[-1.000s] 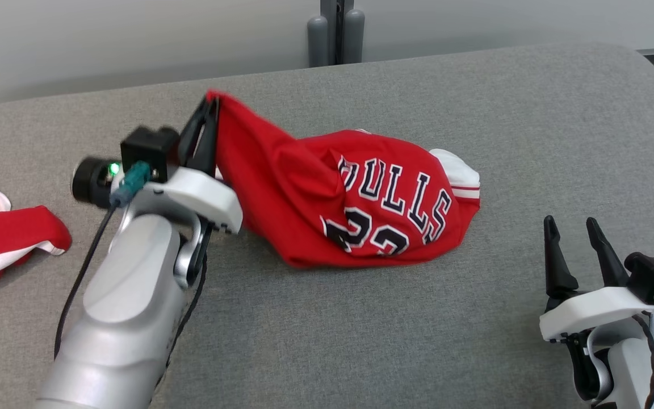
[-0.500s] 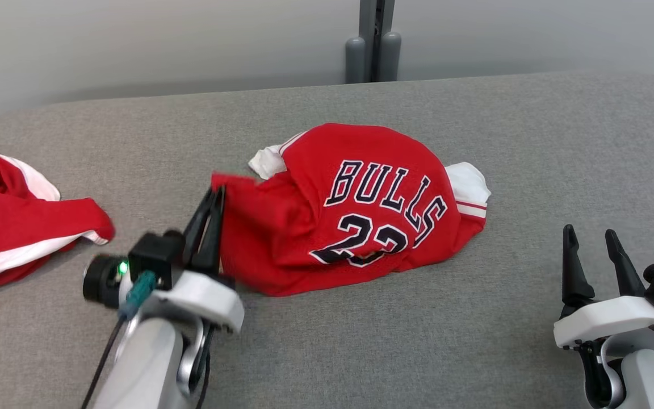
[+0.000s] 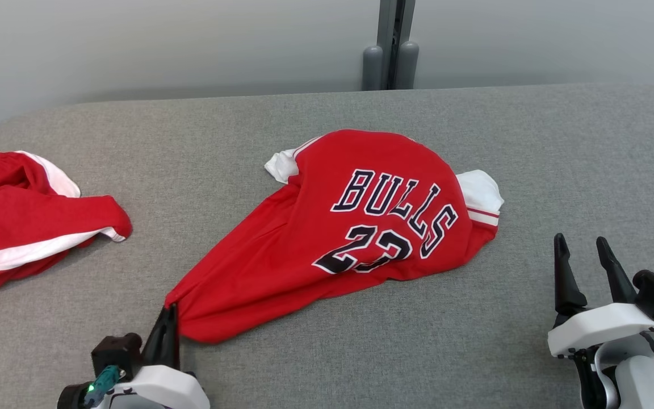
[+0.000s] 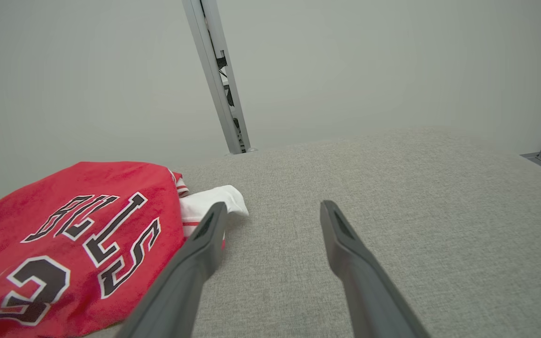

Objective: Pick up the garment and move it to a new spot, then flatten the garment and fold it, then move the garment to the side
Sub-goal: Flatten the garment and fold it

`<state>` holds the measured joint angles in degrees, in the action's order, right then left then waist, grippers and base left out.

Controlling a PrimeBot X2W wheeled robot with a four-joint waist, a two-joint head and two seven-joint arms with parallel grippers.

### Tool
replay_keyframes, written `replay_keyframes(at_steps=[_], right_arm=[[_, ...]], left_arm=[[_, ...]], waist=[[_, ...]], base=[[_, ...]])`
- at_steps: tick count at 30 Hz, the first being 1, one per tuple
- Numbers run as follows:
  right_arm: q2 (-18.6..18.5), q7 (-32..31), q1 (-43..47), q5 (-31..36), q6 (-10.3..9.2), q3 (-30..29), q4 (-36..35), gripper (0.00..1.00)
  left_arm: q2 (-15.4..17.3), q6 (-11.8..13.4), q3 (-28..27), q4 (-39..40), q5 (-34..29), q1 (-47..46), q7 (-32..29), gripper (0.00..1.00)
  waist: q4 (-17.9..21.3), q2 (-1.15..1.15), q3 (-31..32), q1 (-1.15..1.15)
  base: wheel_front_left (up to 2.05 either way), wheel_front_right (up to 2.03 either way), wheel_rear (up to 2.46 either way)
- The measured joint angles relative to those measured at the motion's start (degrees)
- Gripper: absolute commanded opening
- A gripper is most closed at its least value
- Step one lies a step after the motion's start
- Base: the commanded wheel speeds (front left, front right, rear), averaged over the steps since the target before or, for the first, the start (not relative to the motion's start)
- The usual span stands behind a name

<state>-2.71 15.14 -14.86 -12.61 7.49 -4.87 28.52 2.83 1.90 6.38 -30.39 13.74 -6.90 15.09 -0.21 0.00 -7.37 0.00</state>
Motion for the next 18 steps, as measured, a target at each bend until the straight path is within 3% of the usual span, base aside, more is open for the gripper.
replay_keyframes(at_steps=[3,4,5,6,7,18], right_arm=[[0.0,0.0,0.3,0.2,0.00,0.2,0.1,1.00],[0.0,0.0,0.3,0.2,0.00,0.2,0.1,1.00],[0.0,0.0,0.3,0.4,0.00,0.2,0.1,1.00],[0.0,0.0,0.3,0.5,0.00,0.3,0.1,1.00],[0.0,0.0,0.3,0.6,0.00,0.4,0.1,1.00],[-0.1,0.0,-1.7,0.7,0.00,5.3,-0.3,1.00]], left_arm=[[0.0,0.7,-2.8,0.1,0.0,0.4,0.0,0.00],[0.0,0.7,-3.4,0.1,-0.1,0.5,0.0,0.04],[0.0,0.7,-3.8,0.0,-0.2,0.5,0.0,0.40],[0.0,0.7,-4.1,0.0,-0.5,0.5,0.0,0.83],[-0.1,0.7,-4.5,0.0,-0.7,0.5,0.0,1.00],[0.0,1.7,-2.1,5.5,-0.5,0.5,0.0,1.00]], waist=[[0.1,0.00,0.2,0.00],[0.1,0.00,0.2,0.00],[0.1,0.00,0.1,0.00],[0.1,0.00,0.1,0.00],[0.1,0.00,0.1,0.00],[-1.7,0.00,-0.8,0.00]], base=[[0.00,0.00,0.00],[0.00,0.00,0.00],[0.00,0.00,0.00],[0.00,0.00,0.00],[0.00,0.00,0.00],[0.00,0.00,0.00]])
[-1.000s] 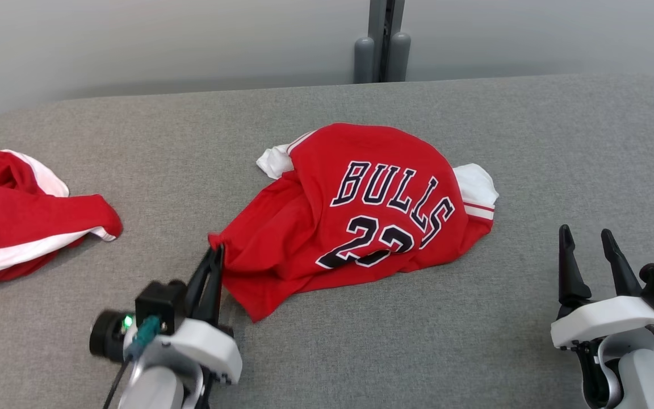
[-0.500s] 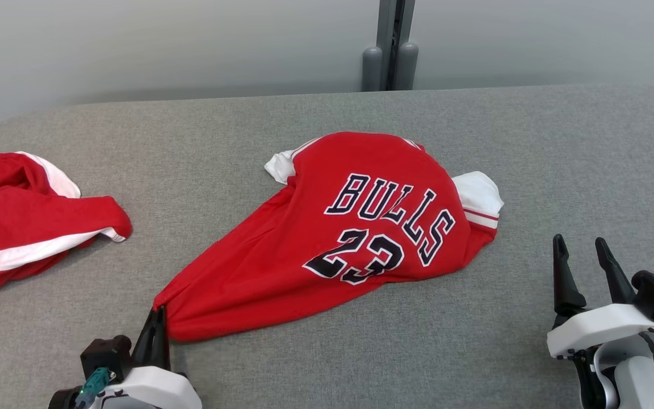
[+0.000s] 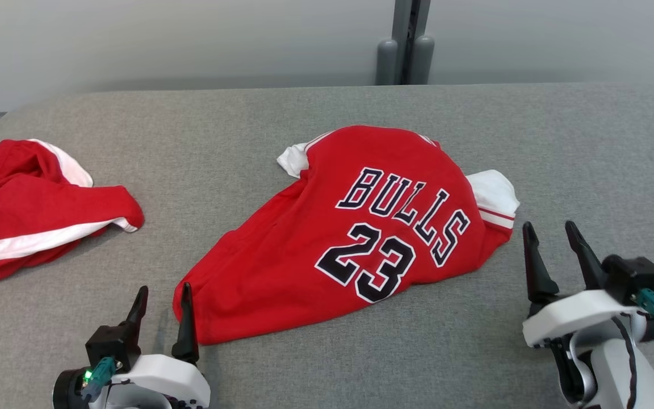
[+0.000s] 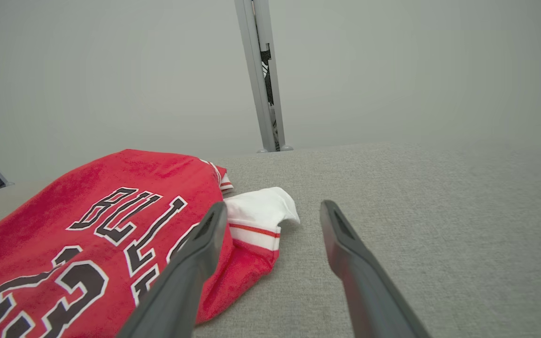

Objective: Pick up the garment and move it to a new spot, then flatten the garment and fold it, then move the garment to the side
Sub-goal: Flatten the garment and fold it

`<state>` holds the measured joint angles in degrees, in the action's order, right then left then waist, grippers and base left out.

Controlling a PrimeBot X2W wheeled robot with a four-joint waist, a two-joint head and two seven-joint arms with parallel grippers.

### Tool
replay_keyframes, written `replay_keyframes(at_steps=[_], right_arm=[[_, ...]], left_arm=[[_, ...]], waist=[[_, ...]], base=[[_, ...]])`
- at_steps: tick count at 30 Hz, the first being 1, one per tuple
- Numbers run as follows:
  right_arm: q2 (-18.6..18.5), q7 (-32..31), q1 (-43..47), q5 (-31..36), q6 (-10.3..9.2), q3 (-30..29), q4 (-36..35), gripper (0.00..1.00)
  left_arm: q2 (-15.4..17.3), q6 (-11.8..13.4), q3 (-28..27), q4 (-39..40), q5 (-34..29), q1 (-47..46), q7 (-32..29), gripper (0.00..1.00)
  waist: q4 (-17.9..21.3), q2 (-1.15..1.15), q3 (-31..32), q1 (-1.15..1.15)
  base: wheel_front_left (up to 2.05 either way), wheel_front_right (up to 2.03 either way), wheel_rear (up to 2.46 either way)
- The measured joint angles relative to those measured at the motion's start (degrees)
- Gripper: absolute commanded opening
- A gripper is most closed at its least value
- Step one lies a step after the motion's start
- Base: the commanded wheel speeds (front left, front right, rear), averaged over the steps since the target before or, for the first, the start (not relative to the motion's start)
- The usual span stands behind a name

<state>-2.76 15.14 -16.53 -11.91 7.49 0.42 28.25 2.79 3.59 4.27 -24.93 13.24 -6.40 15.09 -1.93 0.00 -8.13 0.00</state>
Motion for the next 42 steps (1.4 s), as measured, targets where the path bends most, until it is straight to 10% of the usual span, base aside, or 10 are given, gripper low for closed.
replay_keyframes(at_steps=[13,42], right_arm=[[-0.5,0.0,-16.8,3.6,0.01,9.2,8.8,1.00],[-3.7,0.0,-15.9,8.5,0.01,-7.9,23.3,1.00]], left_arm=[[0.0,0.7,6.7,-0.3,3.0,-0.5,0.0,1.00],[0.0,1.3,9.1,-0.2,3.6,-2.9,0.0,1.00]], waist=[[-8.5,0.00,-2.0,0.00],[-8.7,0.00,-6.6,0.00]], base=[[0.00,0.00,0.00],[0.00,0.00,0.00]])
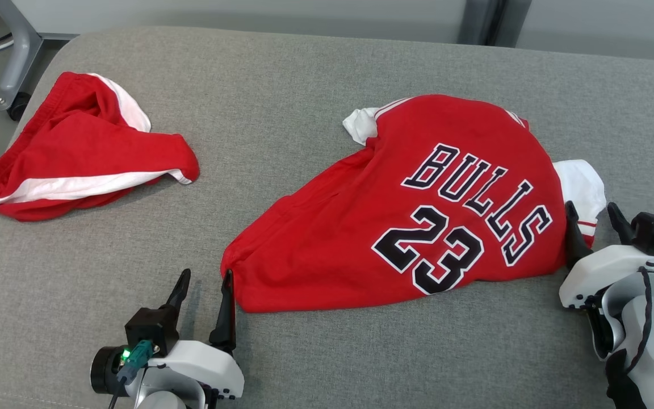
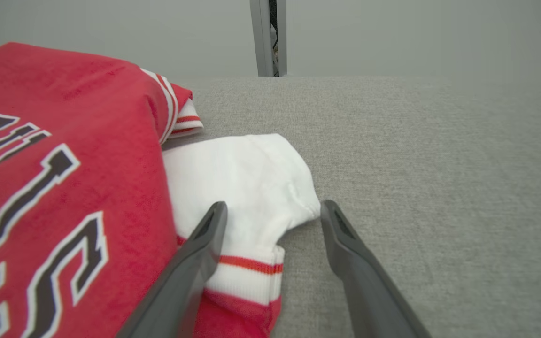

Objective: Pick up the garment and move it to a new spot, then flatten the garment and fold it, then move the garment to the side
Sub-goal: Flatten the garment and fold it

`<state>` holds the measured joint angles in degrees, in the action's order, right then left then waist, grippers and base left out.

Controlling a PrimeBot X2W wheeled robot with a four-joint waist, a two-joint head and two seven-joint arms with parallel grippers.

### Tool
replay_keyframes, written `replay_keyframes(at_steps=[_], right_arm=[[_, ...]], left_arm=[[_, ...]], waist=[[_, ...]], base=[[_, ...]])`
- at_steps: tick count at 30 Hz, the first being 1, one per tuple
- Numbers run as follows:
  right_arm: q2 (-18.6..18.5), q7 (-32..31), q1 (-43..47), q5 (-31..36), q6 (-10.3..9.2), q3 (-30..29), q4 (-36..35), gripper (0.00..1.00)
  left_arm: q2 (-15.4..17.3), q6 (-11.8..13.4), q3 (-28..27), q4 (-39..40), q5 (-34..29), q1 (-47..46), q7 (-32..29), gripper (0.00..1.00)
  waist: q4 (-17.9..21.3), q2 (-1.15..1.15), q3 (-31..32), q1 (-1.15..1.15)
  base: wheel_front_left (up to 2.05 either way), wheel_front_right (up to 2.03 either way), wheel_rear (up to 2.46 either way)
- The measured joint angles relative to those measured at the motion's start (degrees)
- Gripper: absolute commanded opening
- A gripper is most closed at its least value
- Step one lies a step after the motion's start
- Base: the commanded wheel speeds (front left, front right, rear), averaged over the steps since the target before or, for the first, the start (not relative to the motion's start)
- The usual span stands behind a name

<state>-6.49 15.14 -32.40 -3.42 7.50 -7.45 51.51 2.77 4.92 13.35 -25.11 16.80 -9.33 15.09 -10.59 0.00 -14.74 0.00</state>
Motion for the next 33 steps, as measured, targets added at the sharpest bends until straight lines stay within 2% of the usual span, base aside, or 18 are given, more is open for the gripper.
replay_keyframes(at_steps=[2,3,5,8,11,21,27,33], right_arm=[[0.3,0.0,-0.5,-0.3,-0.01,0.3,2.4,1.00],[0.4,0.0,-1.1,-0.7,-0.01,0.3,3.6,0.81],[0.4,0.0,-2.2,-1.3,-0.01,0.7,5.5,0.00],[0.5,0.0,-3.5,-2.2,-0.01,1.7,6.6,0.00],[0.3,0.0,-4.2,-3.8,-0.01,1.6,4.3,0.00],[-1.7,0.0,-4.2,-8.3,0.00,-3.0,-14.2,0.00],[-4.6,0.0,-8.1,-10.1,-0.01,-2.7,-24.5,0.00],[-7.0,0.0,-12.9,-10.6,-0.01,-2.0,-31.0,0.00]], left_arm=[[0.0,0.0,0.0,0.0,0.2,-0.2,0.0,1.00],[0.0,0.0,0.0,0.0,0.2,-0.2,0.0,1.00],[0.0,0.0,0.1,-0.1,0.4,-0.2,0.0,1.00],[0.0,0.0,0.4,-0.2,0.7,-0.2,0.0,1.00],[0.0,0.0,0.3,-0.4,0.8,-0.2,0.0,1.00],[0.0,-0.3,-1.6,-1.0,-0.5,1.1,0.0,1.00],[0.0,-0.9,-2.8,-1.6,-1.3,2.8,0.0,1.00],[0.0,-1.4,-3.1,-2.0,-1.4,3.7,0.0,1.00]], waist=[[-0.2,0.00,-0.1,0.00],[-0.3,0.00,-0.1,0.00],[-0.5,0.00,-0.1,0.00],[-0.7,0.00,-0.1,0.00],[-0.6,0.00,0.0,0.00],[1.8,0.00,3.0,0.00],[4.8,0.00,5.8,0.00],[8.0,0.00,8.7,0.00]], base=[[0.00,0.00,0.00],[0.00,0.00,0.00],[0.00,0.00,0.00],[0.00,0.00,0.00],[0.00,0.00,0.00],[0.00,0.00,0.00],[0.00,0.00,0.00],[0.00,0.00,0.00]])
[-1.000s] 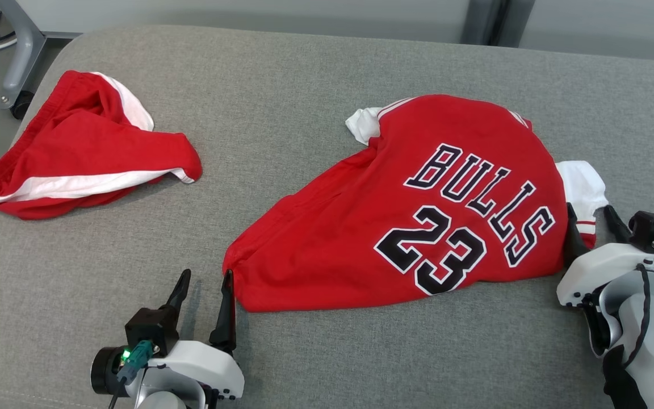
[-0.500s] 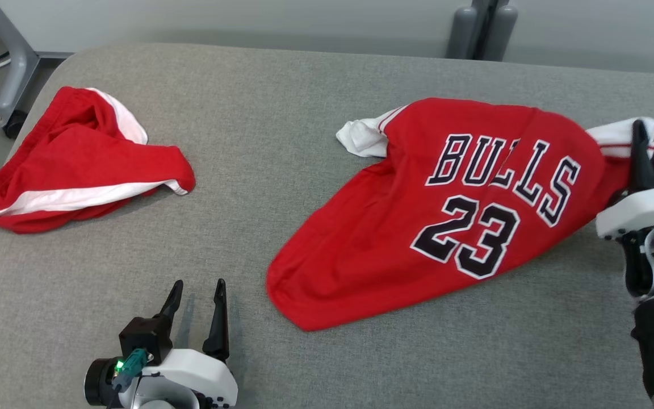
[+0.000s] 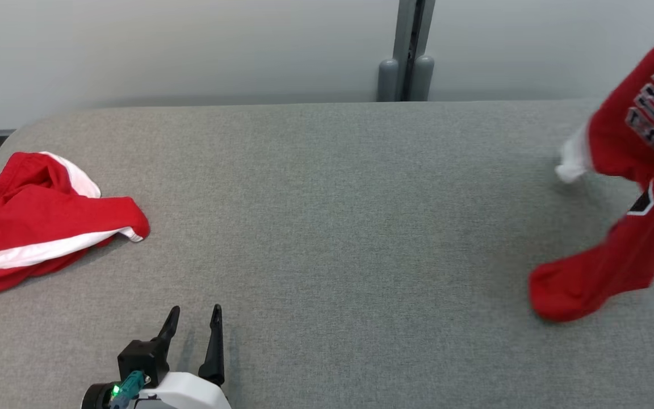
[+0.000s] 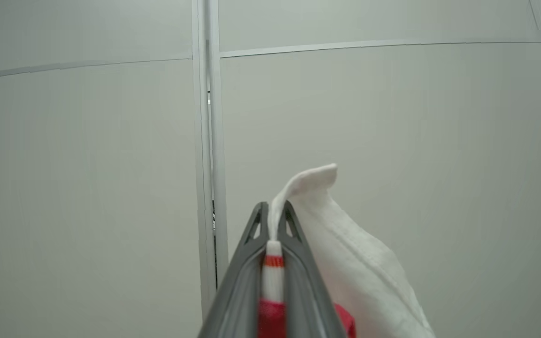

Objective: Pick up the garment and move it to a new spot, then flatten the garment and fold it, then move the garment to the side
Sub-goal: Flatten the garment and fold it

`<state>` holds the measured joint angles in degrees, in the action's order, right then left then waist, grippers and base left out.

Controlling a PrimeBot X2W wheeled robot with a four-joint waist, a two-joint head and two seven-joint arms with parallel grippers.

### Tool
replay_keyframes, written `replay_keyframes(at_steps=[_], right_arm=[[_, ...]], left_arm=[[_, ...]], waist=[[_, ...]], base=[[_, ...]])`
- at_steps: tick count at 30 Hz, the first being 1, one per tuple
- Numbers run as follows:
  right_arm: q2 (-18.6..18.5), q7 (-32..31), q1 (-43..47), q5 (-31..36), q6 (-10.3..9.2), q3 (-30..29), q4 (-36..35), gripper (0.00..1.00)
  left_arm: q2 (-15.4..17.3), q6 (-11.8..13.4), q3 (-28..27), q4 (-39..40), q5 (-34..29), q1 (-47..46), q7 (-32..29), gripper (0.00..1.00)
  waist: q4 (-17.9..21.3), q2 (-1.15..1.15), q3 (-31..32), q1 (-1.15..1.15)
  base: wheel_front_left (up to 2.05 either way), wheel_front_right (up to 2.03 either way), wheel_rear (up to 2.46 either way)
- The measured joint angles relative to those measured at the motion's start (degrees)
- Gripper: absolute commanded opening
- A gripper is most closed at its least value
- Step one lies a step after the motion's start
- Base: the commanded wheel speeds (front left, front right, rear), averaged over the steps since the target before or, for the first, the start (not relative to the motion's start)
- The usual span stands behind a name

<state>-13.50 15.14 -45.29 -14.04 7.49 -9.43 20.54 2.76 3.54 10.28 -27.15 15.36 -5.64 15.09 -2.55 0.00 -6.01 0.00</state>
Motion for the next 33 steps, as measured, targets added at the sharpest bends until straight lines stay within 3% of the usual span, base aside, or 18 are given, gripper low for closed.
replay_keyframes(at_steps=[6,10,16,17,19,23,26,33], right_arm=[[-3.0,0.0,-4.6,1.5,-0.01,1.2,1.5,0.00],[-2.8,-0.2,-4.9,1.3,0.00,4.7,4.8,0.00],[0.8,-0.2,-4.9,-0.6,-0.01,13.0,7.8,0.00],[2.8,-0.2,-6.6,-2.6,0.00,17.3,6.9,0.00],[4.8,-0.2,-10.3,-5.8,0.00,19.3,3.6,0.00],[6.2,0.0,-15.5,-11.7,0.00,19.5,-5.9,0.00],[5.3,0.0,-14.7,-12.6,0.01,19.5,-8.7,0.00],[0.0,0.0,-1.4,-11.2,0.00,16.2,1.0,0.00]], left_arm=[[0.0,-0.2,0.9,-0.4,0.2,0.6,0.0,1.00],[0.0,-0.2,1.9,-0.5,0.9,0.6,0.0,1.00],[0.0,0.0,3.0,-0.6,1.5,0.6,0.0,1.00],[0.0,0.0,3.2,-0.6,1.6,0.6,0.0,1.00],[0.0,0.0,3.4,-0.8,1.8,0.6,0.0,1.00],[0.0,0.2,3.6,-0.7,1.8,0.6,0.0,1.00],[0.0,0.6,3.5,-0.5,1.9,0.6,0.0,1.00],[0.0,0.6,3.8,0.2,2.4,0.2,0.0,1.00]], waist=[[1.7,0.00,2.0,0.00],[0.9,0.00,1.9,0.00],[-1.4,0.00,1.1,0.00],[-2.2,0.00,0.8,0.00],[-3.1,0.00,0.5,0.00],[-4.2,0.00,0.3,0.00],[-4.3,0.00,0.3,0.00],[-3.2,0.00,-1.5,0.00]], base=[[0.00,0.00,0.00],[0.00,0.00,0.00],[0.00,0.00,0.00],[0.00,0.00,0.00],[0.00,0.00,0.00],[0.00,0.00,0.00],[0.00,0.00,0.00],[0.00,0.00,0.00]])
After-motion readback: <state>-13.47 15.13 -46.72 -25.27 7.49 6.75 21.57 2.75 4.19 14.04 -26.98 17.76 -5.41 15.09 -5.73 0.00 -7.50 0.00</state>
